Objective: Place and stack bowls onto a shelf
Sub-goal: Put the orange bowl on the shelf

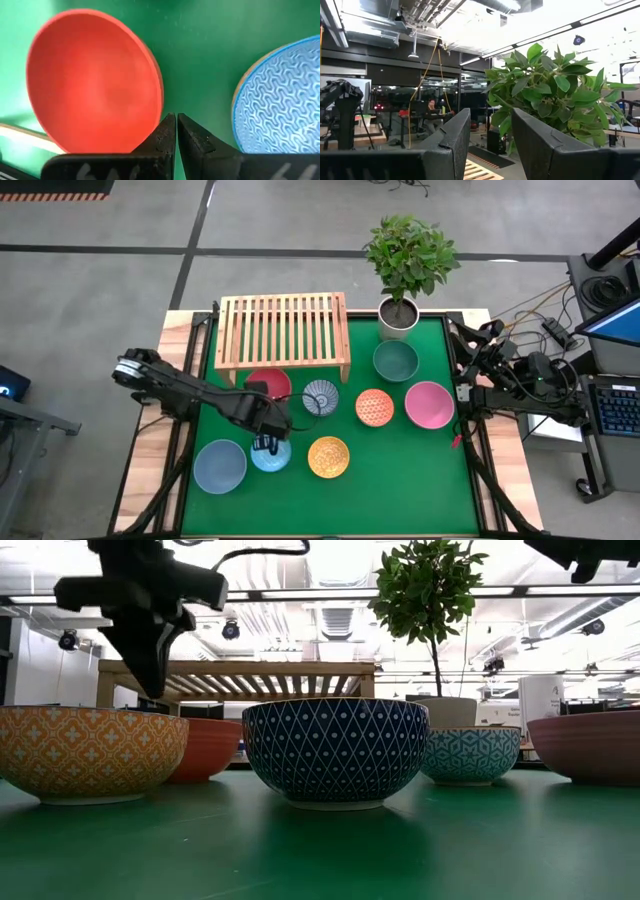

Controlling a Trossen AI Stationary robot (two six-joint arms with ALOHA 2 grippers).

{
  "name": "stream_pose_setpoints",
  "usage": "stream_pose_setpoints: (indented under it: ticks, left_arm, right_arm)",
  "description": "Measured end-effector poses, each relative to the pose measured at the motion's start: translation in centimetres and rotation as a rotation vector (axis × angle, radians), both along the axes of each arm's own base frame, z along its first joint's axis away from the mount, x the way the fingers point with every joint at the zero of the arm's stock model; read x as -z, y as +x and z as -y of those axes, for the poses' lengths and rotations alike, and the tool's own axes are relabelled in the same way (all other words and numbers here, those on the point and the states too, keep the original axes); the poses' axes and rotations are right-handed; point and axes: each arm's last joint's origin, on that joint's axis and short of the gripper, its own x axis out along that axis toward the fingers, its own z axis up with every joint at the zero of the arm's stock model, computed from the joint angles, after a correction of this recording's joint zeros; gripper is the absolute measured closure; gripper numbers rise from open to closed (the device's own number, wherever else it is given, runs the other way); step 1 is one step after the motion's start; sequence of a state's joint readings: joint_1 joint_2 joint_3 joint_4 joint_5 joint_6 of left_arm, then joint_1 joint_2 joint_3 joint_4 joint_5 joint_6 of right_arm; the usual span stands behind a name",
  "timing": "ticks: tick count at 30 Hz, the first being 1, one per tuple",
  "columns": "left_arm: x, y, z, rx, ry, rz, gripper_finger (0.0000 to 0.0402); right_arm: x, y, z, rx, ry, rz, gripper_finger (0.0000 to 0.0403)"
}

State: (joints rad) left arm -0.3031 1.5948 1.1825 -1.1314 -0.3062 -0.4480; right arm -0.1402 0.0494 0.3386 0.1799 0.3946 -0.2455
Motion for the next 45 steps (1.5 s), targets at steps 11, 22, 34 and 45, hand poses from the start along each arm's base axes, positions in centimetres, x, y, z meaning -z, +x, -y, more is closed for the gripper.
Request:
stream_pose_setpoints:
  ticks: [11,22,34,45]
  left_arm:
    - [0.3,0.4,-0.5,-0.045,0.024,0.011,0.0371]
    - [0.2,0.5,-0.8,0.024,0.080,0.050,0.0256]
    - [1.7,0.3,-1.4,0.014,0.081,0.049,0.0235]
    - [3.9,-0.1,-1.6,0.001,0.074,0.074,0.0252]
  right_arm:
    - [0.0,0.0,0.0,-0.001,0.002,-0.002,0.0268]
    - [0.1,0.0,0.0,0.000,0.001,-0.011,0.0268]
    - [0.1,0.1,0.0,0.000,0.002,-0.012,0.0268]
    - [0.1,0.1,0.0,-0.005,0.009,-0.007,0.0268]
